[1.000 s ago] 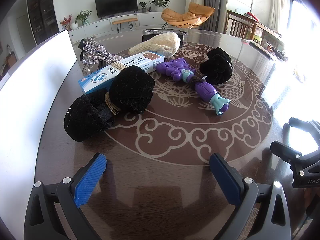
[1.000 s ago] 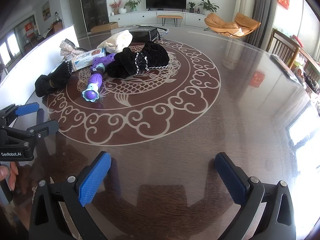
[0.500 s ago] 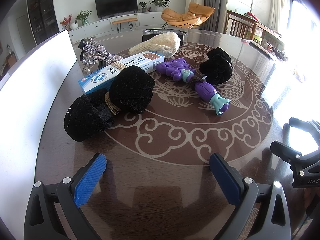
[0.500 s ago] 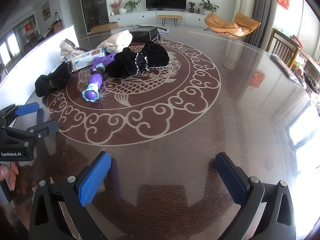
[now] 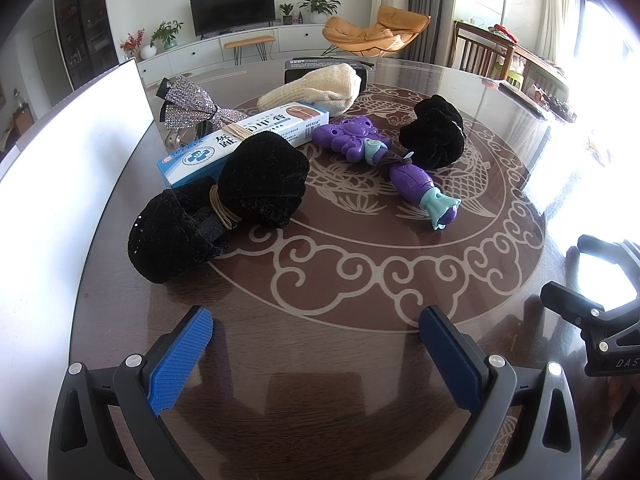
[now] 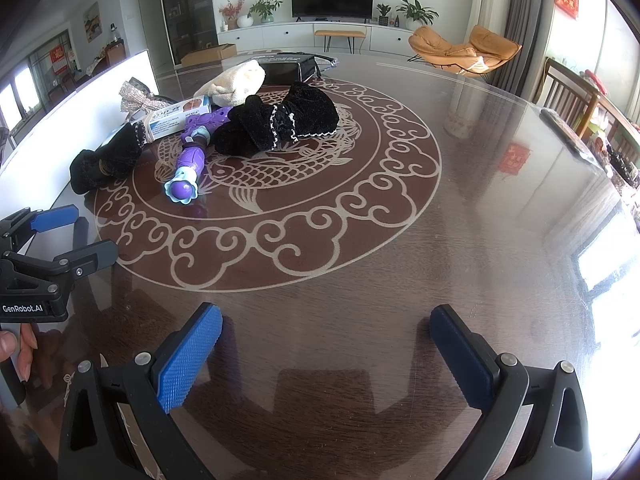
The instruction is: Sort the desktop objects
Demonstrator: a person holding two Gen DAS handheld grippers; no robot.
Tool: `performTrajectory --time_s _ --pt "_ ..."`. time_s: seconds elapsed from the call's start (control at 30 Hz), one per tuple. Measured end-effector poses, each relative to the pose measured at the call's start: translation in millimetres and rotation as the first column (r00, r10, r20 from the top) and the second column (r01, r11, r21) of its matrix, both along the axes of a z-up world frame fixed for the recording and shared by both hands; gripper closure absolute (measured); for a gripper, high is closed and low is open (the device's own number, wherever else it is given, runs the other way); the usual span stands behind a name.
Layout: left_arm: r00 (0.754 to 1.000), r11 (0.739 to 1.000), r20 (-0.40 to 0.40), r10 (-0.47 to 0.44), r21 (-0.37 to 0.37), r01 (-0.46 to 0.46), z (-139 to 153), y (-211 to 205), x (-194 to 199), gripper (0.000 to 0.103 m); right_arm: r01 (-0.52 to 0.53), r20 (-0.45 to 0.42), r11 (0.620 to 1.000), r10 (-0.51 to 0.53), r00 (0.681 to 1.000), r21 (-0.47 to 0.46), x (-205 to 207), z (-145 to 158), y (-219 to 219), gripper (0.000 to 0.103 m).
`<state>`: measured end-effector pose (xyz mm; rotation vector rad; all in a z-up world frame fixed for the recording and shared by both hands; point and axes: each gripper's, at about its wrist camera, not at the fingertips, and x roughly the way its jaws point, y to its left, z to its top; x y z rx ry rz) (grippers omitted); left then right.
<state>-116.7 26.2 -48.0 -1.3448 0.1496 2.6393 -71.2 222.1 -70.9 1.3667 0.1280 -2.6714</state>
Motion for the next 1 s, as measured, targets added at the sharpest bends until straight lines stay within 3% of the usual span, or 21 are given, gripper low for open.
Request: performTrajectory --time_s 0.8,0.9,1.0 --pt "1.0 1.0 -0.007 -0.005 -0.005 0.005 2.6 -2.6 5.3 0.0 0.0 0.0 1.0 0.0 1.0 0.0 -0.1 -0.1 0.2 0.0" --pt "0.998 0.999 -0.056 -0.033 0.004 0.033 16.6 -5.9 12.9 0.0 0.0 0.0 1.0 0.0 1.0 0.0 0.0 0.0 0.2 0.0" --pt "0.995 0.998 -0.099 -0.016 0.062 0.022 39.7 -21.4 9.0 0.0 0.0 0.0 1.0 0.0 1.0 0.0 0.0 0.0 0.2 0.0"
